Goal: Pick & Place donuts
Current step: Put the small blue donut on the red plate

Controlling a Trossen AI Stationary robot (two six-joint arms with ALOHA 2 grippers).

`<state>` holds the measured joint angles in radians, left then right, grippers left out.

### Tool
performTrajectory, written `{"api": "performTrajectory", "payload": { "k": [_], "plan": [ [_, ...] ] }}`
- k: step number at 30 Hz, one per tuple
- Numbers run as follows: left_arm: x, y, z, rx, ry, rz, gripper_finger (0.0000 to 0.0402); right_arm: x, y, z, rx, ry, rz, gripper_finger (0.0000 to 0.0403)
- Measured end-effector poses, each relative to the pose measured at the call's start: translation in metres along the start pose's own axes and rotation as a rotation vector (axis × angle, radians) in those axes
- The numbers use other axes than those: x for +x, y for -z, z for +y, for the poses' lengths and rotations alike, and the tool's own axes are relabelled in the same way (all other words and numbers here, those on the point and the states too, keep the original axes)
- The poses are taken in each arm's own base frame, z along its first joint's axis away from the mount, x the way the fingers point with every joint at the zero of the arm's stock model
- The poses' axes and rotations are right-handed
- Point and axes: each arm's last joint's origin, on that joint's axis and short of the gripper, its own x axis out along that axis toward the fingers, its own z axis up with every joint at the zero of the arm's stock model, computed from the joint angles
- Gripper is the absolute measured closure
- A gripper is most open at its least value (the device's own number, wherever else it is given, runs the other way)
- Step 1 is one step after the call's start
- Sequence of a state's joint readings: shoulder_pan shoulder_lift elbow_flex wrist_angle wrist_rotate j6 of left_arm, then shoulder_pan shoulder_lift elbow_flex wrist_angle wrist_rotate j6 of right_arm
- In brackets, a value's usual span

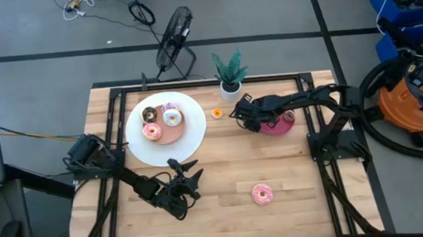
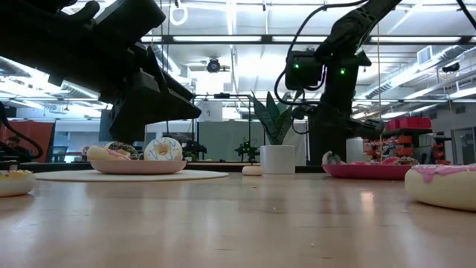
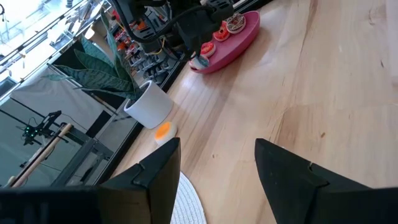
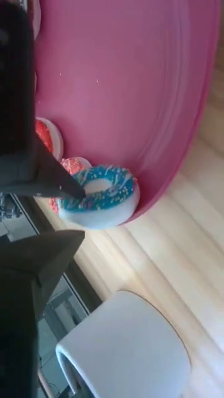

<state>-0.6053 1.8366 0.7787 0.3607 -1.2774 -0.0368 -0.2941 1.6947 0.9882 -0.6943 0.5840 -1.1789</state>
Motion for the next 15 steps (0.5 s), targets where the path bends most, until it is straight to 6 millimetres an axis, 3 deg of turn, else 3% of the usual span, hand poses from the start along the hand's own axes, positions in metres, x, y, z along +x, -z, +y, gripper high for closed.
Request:
{"api": "performTrajectory", "payload": {
  "k": [6,15],
  "plan": [
    [0.0,0.0,0.0,0.001,0.0,0.0,0.0191,0.003,0.005,-0.001,0.002,-0.016,0.008,0.0391],
    [0.0,0.0,0.0,0.003,0.0,0.0,0.0191,-0.004,0.006,0.011,-0.126,-0.097,0.031,0.0399]
  ]
}}
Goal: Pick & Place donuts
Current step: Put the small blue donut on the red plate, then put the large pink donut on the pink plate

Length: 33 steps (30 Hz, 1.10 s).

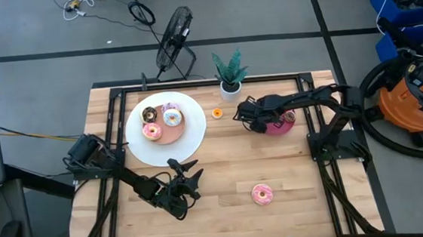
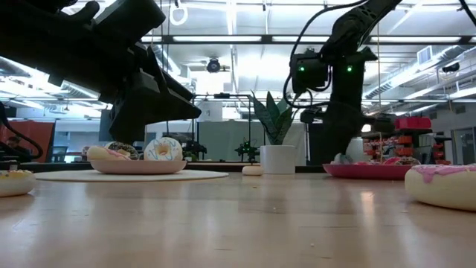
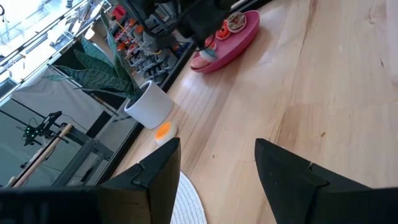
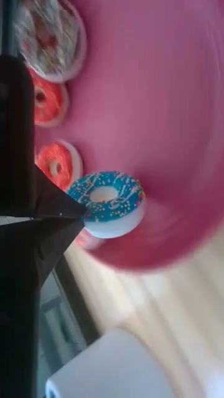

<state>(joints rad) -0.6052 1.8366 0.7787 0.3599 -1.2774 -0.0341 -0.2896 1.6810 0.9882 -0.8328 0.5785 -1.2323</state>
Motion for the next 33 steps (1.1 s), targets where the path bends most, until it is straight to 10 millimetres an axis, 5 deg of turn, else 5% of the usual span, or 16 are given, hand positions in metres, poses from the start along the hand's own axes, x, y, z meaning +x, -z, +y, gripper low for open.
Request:
{"api": "performTrajectory", "payload": {
  "k": [12,22,33],
  "plan": [
    [0.0,0.001,0.0,0.002,0.0,0.003,0.0191,0.001,-0.005,-0.008,0.068,0.032,-0.129,0.0386],
    [0.0,0.001,0.0,0.007,0.0,0.004,0.0191,0.0,-0.002,-0.016,0.147,0.132,-0.046,0.0267],
    [0.0,0.001,0.0,0.006,0.0,0.004,0.0191,-0.058,0.001,-0.004,0.6,0.315,-0.167,0.0199]
  ]
}}
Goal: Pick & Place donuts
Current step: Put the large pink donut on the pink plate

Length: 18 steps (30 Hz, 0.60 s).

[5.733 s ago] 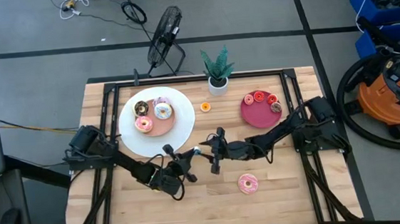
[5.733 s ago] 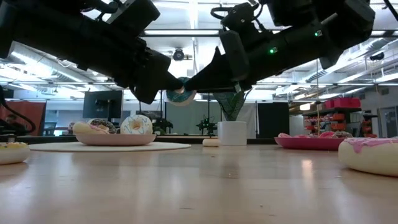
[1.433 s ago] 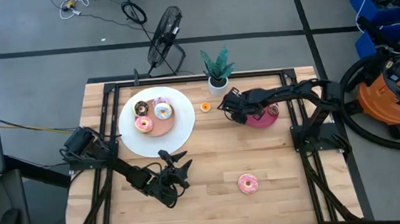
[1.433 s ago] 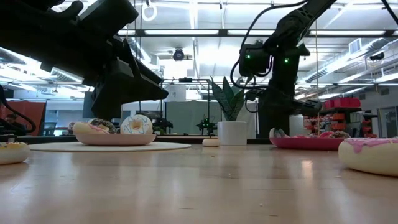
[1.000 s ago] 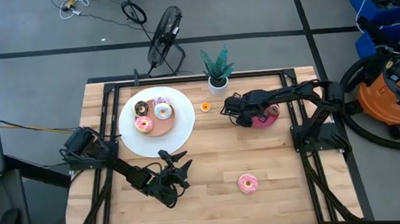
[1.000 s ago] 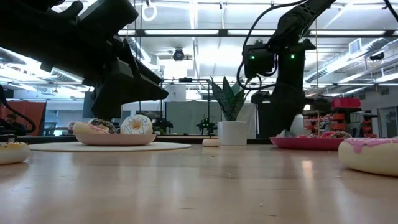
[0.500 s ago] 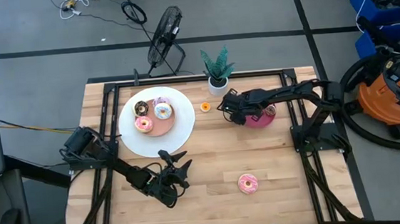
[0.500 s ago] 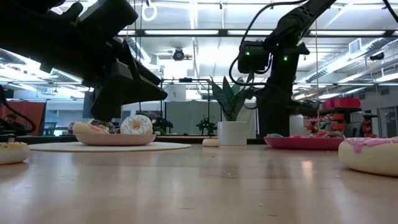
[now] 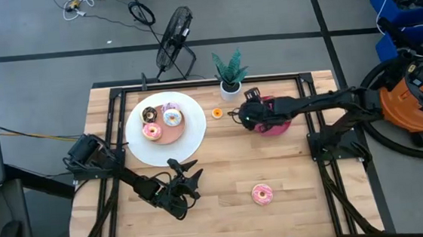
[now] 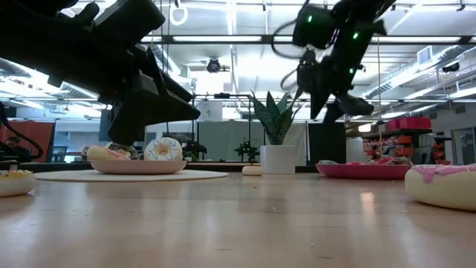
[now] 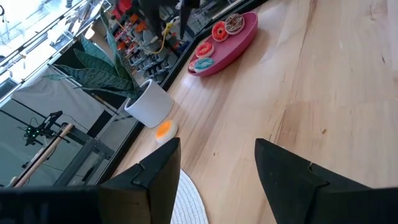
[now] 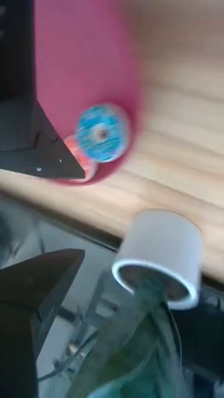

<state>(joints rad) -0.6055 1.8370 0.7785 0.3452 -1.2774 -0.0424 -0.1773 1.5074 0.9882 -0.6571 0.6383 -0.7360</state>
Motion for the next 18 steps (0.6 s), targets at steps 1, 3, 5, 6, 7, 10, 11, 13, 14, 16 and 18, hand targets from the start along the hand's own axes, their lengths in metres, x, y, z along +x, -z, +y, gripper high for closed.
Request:
{"api": "performTrajectory", "payload": {
  "k": [1,3,5,6,7,10,11,13,14,16,18],
  "plan": [
    [0.0,0.0,0.0,0.0,0.0,0.0,0.0191,-0.006,-0.003,0.003,0.056,-0.002,-0.029,0.0198],
    [0.0,0.0,0.0,-0.001,0.0,0.0,0.0191,-0.017,-0.009,0.013,0.129,-0.059,-0.09,0.0196],
    [0.0,0.0,0.0,0.0,0.0,0.0,0.0191,-0.026,-0.016,0.025,0.158,-0.161,-0.16,0.0195],
    [0.0,0.0,0.0,0.0,0.0,0.0,0.0191,-0.031,-0.02,0.031,0.167,-0.207,-0.197,0.0193],
    [0.0,0.0,0.0,-0.001,0.0,0.0,0.0191,-0.035,-0.025,0.037,0.185,-0.241,-0.233,0.0192],
    [0.0,0.001,-0.001,0.003,0.033,0.005,0.0191,-0.045,-0.039,0.055,0.294,-0.314,-0.324,0.019],
    [0.002,0.001,-0.001,-0.006,0.061,0.012,0.0191,-0.048,-0.042,0.06,0.343,-0.346,-0.345,0.019],
    [0.009,0.003,0.0,-0.023,0.109,0.034,0.0191,-0.057,-0.049,0.074,0.397,-0.391,-0.388,0.0192],
    [0.014,0.003,0.001,-0.024,0.113,0.047,0.0192,-0.06,-0.049,0.083,0.399,-0.394,-0.385,0.0195],
    [0.03,0.004,0.008,-0.006,0.092,0.075,0.0195,-0.066,-0.049,0.103,0.396,-0.366,-0.384,0.0202],
    [0.051,0.004,0.017,0.011,0.084,0.109,0.0203,-0.072,-0.05,0.119,0.419,-0.322,-0.408,0.0212]
  ]
}}
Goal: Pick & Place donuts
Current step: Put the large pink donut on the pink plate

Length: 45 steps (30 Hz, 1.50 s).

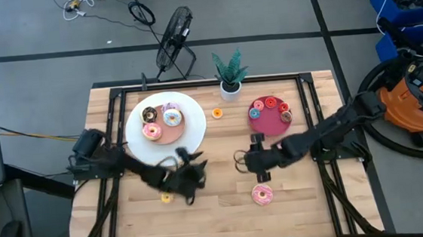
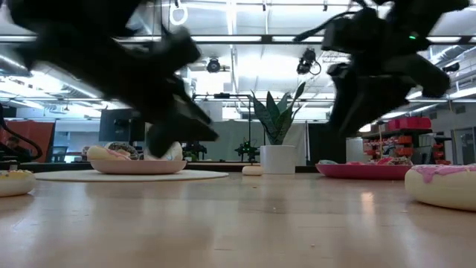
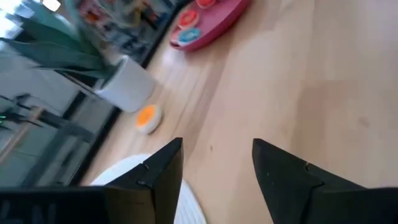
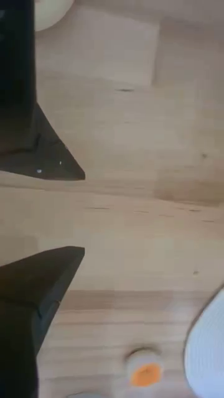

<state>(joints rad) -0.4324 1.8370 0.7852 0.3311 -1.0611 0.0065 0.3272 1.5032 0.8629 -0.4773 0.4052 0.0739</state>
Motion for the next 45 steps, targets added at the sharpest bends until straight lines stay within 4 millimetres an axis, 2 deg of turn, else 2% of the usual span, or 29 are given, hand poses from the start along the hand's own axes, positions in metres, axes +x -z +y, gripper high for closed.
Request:
{"api": "performTrajectory", "payload": {
  "k": [5,8,12,17,23,30,37,41,45],
  "plan": [
    [0.061,-0.012,0.033,-0.052,0.174,0.063,0.0235,-0.006,0.016,0.031,0.079,0.049,-0.036,0.024],
    [0.089,-0.014,0.056,-0.034,0.208,0.074,0.0246,-0.007,0.028,0.044,0.131,0.069,-0.059,0.0254],
    [0.116,-0.015,0.084,0.01,0.229,0.069,0.0236,-0.008,0.041,0.058,0.178,0.095,-0.118,0.0269],
    [0.139,-0.005,0.112,-0.071,0.323,0.061,0.0198,-0.009,0.051,0.07,0.167,0.089,-0.166,0.0284],
    [0.152,0.005,0.131,-0.073,0.301,0.078,0.0179,-0.01,0.05,0.073,0.17,0.072,-0.197,0.0297],
    [0.156,0.004,0.133,-0.084,0.326,0.034,0.0196,-0.01,0.048,0.074,0.162,0.058,-0.207,0.0303],
    [0.164,0.017,0.119,-0.04,0.367,0.051,0.0197,-0.012,0.045,0.085,0.14,-0.221,-0.164,0.03],
    [0.163,0.015,0.117,-0.042,0.367,0.038,0.0197,-0.012,0.044,0.087,0.185,-0.354,-0.12,0.0273],
    [0.161,0.01,0.114,-0.038,0.368,0.009,0.0197,-0.012,0.046,0.087,0.193,-0.362,-0.087,0.0209]
  ]
}}
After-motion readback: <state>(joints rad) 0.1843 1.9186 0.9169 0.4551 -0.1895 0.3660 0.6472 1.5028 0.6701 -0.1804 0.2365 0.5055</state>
